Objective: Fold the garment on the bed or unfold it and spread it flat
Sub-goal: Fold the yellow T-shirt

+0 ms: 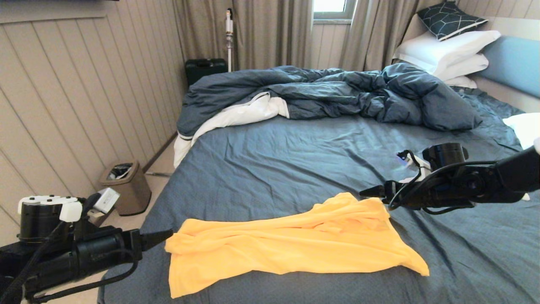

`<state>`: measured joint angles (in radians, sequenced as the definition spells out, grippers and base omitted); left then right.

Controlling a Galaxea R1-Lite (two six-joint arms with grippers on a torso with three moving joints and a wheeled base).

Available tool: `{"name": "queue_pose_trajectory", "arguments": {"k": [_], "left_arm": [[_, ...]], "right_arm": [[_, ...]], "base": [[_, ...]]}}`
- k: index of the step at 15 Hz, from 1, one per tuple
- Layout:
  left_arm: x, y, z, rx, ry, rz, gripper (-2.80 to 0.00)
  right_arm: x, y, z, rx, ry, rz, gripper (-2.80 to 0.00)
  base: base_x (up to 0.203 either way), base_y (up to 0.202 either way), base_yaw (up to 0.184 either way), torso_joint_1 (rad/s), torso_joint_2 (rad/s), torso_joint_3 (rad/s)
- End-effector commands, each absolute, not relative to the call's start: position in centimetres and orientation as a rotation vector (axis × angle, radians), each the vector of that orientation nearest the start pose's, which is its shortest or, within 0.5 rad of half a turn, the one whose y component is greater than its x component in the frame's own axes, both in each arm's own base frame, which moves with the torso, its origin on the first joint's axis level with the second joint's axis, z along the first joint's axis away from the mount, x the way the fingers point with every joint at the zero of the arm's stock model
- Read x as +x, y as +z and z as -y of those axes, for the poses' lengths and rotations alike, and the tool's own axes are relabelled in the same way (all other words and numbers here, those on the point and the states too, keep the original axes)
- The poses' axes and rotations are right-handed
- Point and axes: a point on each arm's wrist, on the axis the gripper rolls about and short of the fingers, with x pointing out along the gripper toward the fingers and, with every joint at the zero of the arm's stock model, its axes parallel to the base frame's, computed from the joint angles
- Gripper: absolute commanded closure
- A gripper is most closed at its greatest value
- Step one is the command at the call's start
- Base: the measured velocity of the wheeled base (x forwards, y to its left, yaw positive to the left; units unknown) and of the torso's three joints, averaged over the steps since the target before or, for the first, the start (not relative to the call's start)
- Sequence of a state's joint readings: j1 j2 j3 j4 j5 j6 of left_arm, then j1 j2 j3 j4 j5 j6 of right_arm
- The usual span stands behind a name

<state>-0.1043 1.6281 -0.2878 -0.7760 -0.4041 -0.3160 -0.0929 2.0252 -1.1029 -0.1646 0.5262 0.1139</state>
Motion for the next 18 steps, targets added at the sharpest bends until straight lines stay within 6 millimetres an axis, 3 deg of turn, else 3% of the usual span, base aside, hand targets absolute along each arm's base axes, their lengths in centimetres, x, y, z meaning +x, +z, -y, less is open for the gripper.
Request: {"name": "queue_pose_trajectory", "arguments": {"k": [1,10,16,17,18], "left_arm": [[20.5,10.7,2.9,-0.384,-0.397,-0.599,0.0],[19.6,11.0,2.7,-0.394,-0.385,-0.609,0.0],[19.6,11.0,2.7,-0.395,-0.386,-0.611,0.0],[19.6,11.0,2.7,-0.396,-0.386,-0.61,0.0],[19.6,11.0,2.7,-0.396,-0.386,-0.61,0.0]], "right_arm": [[37.3,10.1,2.3,0.345,0.372,-0.765,-2.8],[38.8,10.1,0.3,0.352,0.41,-0.764,-2.8],[39.0,9.0,-0.9,0.352,0.433,-0.798,-2.8],[39.1,9.0,-1.0,0.351,0.433,-0.799,0.0],[39.1,8.9,-1.1,0.351,0.436,-0.801,0.0]], "base": [[0.0,0.0,0.0,0.0,0.0,0.0],[0.0,0.0,0.0,0.0,0.0,0.0],[0.0,0.0,0.0,0.0,0.0,0.0],[0.0,0.0,0.0,0.0,0.0,0.0],[0.0,0.0,0.0,0.0,0.0,0.0]]}}
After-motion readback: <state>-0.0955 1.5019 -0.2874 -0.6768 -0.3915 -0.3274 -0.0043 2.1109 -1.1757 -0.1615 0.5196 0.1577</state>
